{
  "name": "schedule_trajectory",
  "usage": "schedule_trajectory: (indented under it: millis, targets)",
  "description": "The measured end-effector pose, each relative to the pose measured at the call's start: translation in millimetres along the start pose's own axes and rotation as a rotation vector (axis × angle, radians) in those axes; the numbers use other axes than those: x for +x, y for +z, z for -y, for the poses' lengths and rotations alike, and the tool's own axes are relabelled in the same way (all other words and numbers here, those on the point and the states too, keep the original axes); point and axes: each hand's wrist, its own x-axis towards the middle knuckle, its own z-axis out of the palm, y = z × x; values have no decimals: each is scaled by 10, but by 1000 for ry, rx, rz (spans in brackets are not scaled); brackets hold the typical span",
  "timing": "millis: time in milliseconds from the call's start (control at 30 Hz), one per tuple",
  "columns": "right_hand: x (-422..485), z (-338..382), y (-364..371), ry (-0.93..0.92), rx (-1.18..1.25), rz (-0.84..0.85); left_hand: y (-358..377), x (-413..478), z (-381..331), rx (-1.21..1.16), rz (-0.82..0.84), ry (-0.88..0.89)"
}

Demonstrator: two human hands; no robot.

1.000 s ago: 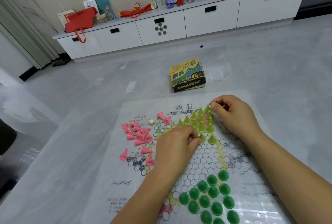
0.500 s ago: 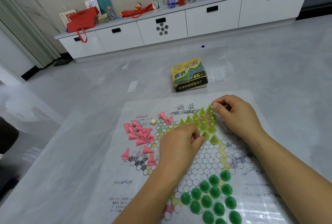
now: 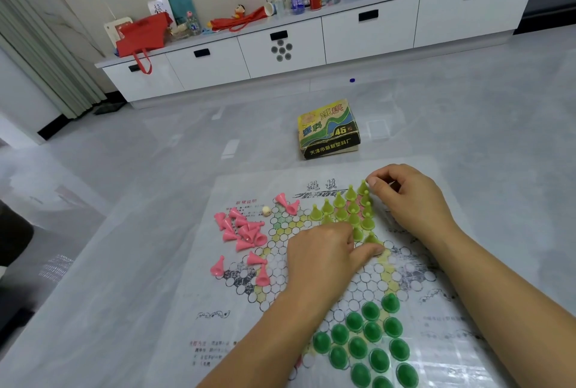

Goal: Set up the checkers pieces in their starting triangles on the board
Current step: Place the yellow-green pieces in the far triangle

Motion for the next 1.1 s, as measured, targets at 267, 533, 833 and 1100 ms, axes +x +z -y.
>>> schedule_trajectory:
  millis: [267,533,833,1100]
  targets:
    - [4,-8,3,-2,4,-5,16,3,11,-18,18,-8]
    - [6,-12,6,-6,13,-15,3,2,32,-42,36,-9]
    - [26,-12,-42,90,283,-64,-29,-3,11,-75,118,-57]
    - [41,-38,-67,115,453,-143,16,-37,58,-99,53,-23]
